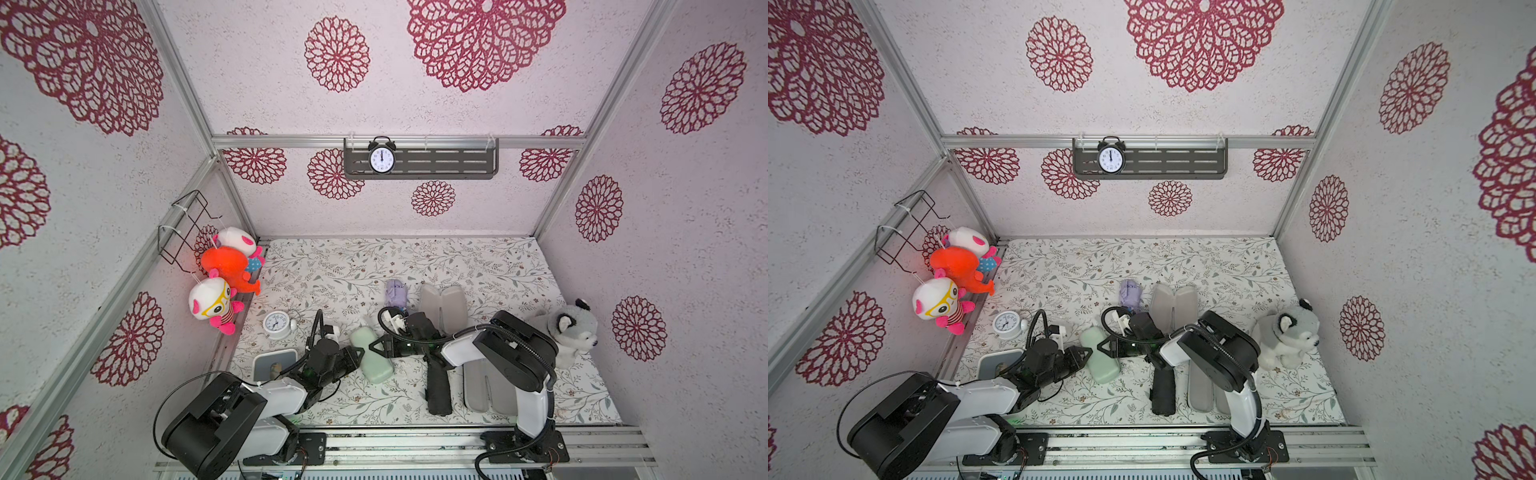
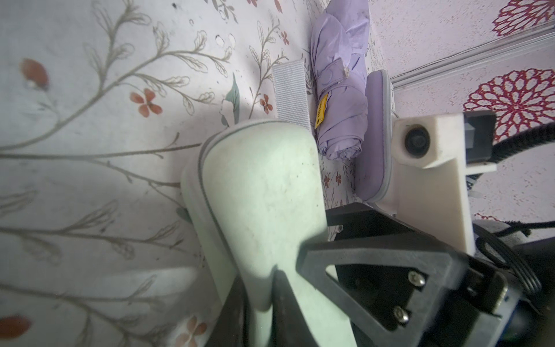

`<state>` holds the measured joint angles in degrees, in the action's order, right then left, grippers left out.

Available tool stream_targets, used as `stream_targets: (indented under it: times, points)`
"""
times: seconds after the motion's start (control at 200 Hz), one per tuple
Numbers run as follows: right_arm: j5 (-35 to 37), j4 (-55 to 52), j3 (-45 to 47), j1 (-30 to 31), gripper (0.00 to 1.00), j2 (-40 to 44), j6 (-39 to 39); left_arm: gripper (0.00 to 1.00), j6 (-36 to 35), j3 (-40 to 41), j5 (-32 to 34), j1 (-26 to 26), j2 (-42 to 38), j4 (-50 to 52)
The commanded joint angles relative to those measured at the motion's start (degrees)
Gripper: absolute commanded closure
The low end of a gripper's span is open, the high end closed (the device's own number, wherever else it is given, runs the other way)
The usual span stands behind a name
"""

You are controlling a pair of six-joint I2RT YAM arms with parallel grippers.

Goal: Put umbrellas into zippered umbrella sleeves
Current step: Pick up the umbrella sleeve at the center of the board.

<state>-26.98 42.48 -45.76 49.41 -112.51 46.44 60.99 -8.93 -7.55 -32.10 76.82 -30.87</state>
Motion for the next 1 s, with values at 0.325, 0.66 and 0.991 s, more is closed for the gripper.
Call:
stream_targets:
  times: [0.325, 0.66, 0.991]
  points:
    - [-8.4, 0.6, 1.9, 4.1, 1.0, 0.0, 0.9, 0.7, -0.3, 2.9, -4.3, -1.0, 14.9, 3.4]
    - [-6.7, 5.8, 5.9, 1.2, 1.0, 3.9, 2.1, 0.15, -1.3, 2.9, 0.1, -1.1, 3.2, 12.9]
    - [-7.0, 20.3, 9.8, 0.3, 1.0, 4.0, 4.9, 0.01, 0.1, 4.6, -0.4, -1.3, 1.9, 11.4]
